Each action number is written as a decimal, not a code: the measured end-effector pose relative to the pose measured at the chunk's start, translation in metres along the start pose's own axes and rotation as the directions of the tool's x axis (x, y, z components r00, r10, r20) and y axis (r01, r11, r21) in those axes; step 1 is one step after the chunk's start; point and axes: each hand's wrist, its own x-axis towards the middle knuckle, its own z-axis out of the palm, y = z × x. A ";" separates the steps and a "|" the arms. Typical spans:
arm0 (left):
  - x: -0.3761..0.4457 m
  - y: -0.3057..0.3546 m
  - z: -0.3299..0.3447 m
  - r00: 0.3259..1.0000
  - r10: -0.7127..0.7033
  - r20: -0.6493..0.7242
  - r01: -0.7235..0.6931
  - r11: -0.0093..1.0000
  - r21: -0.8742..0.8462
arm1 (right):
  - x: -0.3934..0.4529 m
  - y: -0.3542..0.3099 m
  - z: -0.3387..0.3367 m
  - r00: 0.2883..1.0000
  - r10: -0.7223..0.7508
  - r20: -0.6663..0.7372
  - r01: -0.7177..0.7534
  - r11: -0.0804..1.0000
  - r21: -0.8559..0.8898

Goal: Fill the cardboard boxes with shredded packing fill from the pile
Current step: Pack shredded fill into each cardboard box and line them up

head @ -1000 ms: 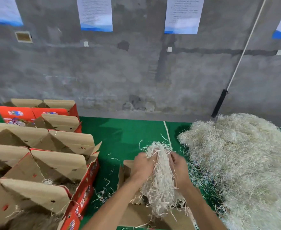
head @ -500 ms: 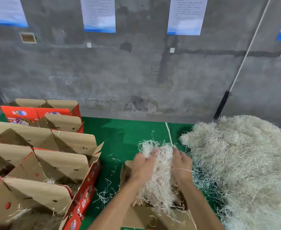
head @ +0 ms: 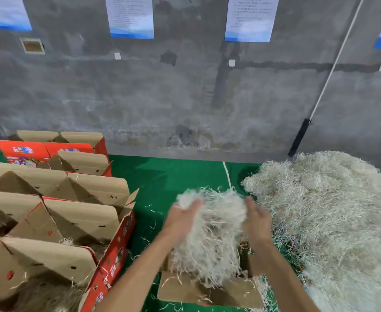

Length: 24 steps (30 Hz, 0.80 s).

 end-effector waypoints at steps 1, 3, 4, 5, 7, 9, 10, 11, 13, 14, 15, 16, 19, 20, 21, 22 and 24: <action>0.005 -0.001 -0.021 0.998 -0.016 -0.065 0.013 0.999 -0.047 | 0.007 -0.001 -0.020 0.995 0.052 -0.087 -0.051 0.999 0.018; 0.016 -0.004 -0.050 0.983 -0.107 -0.151 0.087 0.987 -0.132 | 0.016 -0.001 -0.048 0.977 0.088 -0.194 -0.075 0.994 0.077; 0.018 -0.006 -0.051 0.981 -0.138 -0.139 0.118 0.983 -0.144 | 0.015 -0.002 -0.051 0.982 0.080 -0.169 -0.072 0.996 0.049; 0.016 -0.003 -0.042 0.990 -0.115 -0.079 0.103 0.985 -0.141 | 0.012 -0.004 -0.045 0.994 0.060 -0.097 -0.060 0.998 0.003; 0.005 -0.002 -0.009 0.976 0.029 0.215 -0.001 0.992 -0.130 | -0.004 -0.007 -0.011 0.993 0.036 0.110 -0.033 0.999 -0.033; -0.005 -0.013 0.027 0.923 0.094 0.374 -0.099 0.995 -0.005 | -0.020 -0.009 0.026 0.953 0.027 0.301 0.007 0.994 -0.109; -0.004 -0.018 0.036 0.937 0.076 0.341 -0.099 0.994 0.049 | -0.023 -0.007 0.035 0.939 -0.003 0.345 0.051 0.990 -0.132; 0.000 -0.021 0.038 0.960 0.030 0.277 -0.040 0.999 0.030 | -0.020 -0.007 0.034 0.940 -0.032 0.338 0.081 0.988 -0.132; 0.015 -0.024 0.019 0.989 -0.115 0.090 0.123 0.988 -0.090 | -0.008 -0.005 0.010 0.973 -0.029 0.231 0.051 0.994 -0.092; 0.026 -0.027 0.001 0.987 -0.161 0.005 0.160 0.977 -0.139 | -0.002 -0.004 -0.008 0.989 -0.003 0.145 0.014 0.997 -0.075; 0.035 -0.031 -0.019 0.981 -0.185 -0.064 0.175 0.974 -0.146 | 0.004 0.000 -0.025 0.998 0.019 0.056 -0.017 0.999 -0.039; 0.042 -0.036 -0.038 0.980 -0.180 -0.083 0.168 0.977 -0.132 | 0.009 0.003 -0.038 0.999 0.041 -0.021 -0.041 0.999 0.009; 0.038 -0.033 -0.051 0.986 -0.066 0.155 0.107 0.955 -0.277 | 0.013 0.011 -0.032 0.996 0.083 -0.029 -0.081 0.994 0.073; 0.029 -0.027 -0.037 0.960 -0.016 0.279 0.111 0.939 -0.326 | 0.007 0.010 -0.015 0.995 0.091 0.033 -0.093 0.994 0.065; 0.019 -0.022 -0.018 0.926 0.011 0.377 0.104 0.953 -0.284 | -0.001 0.008 0.005 0.991 0.083 0.107 -0.089 0.995 0.047; 0.011 -0.018 0.004 0.904 0.040 0.425 0.060 0.973 -0.221 | -0.011 0.005 0.023 0.981 0.046 0.189 -0.051 0.998 0.021; 0.001 -0.015 0.037 0.951 0.028 0.307 0.024 0.986 -0.166 | -0.025 0.004 0.049 0.948 -0.047 0.315 0.048 0.999 0.004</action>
